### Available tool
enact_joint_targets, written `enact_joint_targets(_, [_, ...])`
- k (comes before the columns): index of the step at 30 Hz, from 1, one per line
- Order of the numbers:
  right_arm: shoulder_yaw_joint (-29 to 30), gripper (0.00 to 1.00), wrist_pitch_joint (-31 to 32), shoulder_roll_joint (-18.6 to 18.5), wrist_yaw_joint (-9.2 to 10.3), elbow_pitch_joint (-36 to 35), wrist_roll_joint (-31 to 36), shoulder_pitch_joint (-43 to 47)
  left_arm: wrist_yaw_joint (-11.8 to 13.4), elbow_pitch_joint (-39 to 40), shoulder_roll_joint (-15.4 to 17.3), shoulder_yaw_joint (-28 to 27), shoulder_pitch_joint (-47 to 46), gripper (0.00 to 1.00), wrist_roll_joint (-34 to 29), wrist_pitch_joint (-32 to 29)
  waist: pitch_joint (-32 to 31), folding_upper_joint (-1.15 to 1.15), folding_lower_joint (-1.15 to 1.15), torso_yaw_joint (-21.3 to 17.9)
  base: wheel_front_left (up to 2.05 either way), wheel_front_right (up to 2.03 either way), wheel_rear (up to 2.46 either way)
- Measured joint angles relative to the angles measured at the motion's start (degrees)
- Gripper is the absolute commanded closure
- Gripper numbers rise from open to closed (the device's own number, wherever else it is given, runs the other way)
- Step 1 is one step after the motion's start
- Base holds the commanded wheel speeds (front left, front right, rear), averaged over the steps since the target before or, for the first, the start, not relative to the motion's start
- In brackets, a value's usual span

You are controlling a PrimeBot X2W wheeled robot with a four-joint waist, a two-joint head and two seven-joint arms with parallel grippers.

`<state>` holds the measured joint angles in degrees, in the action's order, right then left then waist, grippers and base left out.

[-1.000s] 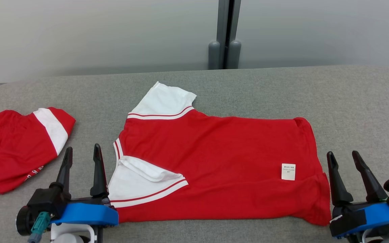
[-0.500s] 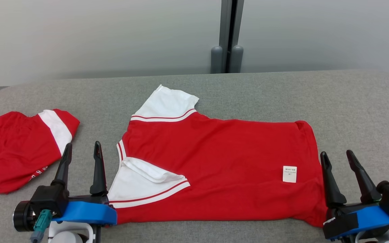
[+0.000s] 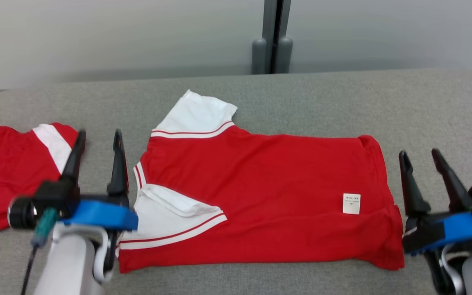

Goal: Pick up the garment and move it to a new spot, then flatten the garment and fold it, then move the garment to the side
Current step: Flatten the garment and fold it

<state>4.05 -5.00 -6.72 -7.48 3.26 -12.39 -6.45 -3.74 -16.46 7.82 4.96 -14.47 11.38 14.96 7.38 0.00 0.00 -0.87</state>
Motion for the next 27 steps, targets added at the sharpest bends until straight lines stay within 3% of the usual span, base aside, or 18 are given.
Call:
enact_joint_targets(8, [-1.5, 0.00, 4.6, -5.2, 0.00, 3.9, -0.9, -13.3, -2.7, -5.8, 3.6, 3.2, -18.7, 0.00, 0.3, -5.3, 6.3, 0.00, 0.00, -2.2, 0.00, 0.00, 0.00])
enact_joint_targets(15, [-4.9, 0.00, 5.2, -6.3, 0.00, 5.5, -1.9, -21.6, -3.4, -13.3, 7.2, 6.7, -33.4, 0.00, 3.4, -11.4, 13.5, 0.00, 0.01, -5.3, 0.00, 0.00, 0.00])
enact_joint_targets(27, [-9.3, 0.00, 3.3, -6.3, -0.01, 7.8, -3.9, -28.1, -3.7, -26.0, 13.7, 22.8, -49.0, 0.00, 11.7, -21.6, 23.5, 0.00, 0.01, -10.2, 0.00, 0.00, 0.00])
